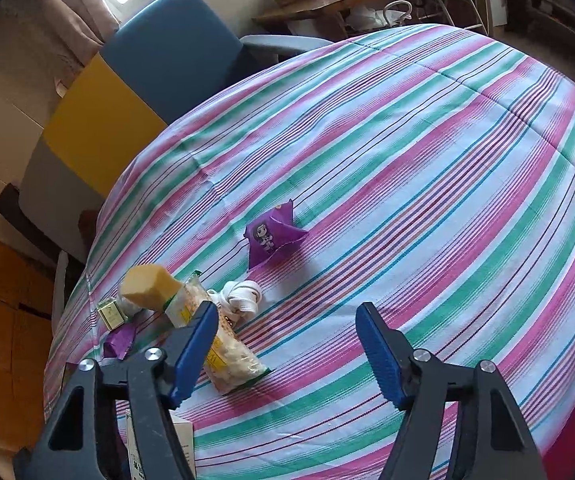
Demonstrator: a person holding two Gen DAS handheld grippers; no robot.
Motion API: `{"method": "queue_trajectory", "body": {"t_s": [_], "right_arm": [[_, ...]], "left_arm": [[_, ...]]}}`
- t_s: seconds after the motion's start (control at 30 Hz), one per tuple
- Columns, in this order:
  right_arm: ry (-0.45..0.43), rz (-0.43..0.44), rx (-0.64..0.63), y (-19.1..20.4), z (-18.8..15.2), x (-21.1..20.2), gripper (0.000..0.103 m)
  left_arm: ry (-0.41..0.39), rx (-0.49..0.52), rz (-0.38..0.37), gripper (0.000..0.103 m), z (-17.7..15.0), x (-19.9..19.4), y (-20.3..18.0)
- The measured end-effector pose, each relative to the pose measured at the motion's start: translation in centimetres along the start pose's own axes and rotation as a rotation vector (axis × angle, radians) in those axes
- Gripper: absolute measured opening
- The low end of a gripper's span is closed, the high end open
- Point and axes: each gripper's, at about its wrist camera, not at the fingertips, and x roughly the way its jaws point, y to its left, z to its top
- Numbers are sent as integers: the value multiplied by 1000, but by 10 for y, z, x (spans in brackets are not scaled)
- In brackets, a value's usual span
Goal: Organize objects
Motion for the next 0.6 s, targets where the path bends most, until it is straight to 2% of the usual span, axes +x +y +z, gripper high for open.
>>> {"method": "queue_trajectory", "body": {"t_s": [0.1, 0.27, 0.47, 0.6], "right_arm": [[35, -3, -54, 8, 3, 4, 62], [58, -94, -231, 31, 27, 18, 63], [145, -189, -308, 41, 61, 63, 63], [191, -214, -343, 49, 70, 89, 63]], "left_arm": [[-1, -7, -7, 52, -2, -1, 2], [-4, -21, -10, 52, -3, -1, 2], [20, -68, -38, 52, -5, 5, 9], [28, -78, -44, 52, -7, 7, 10]]}}
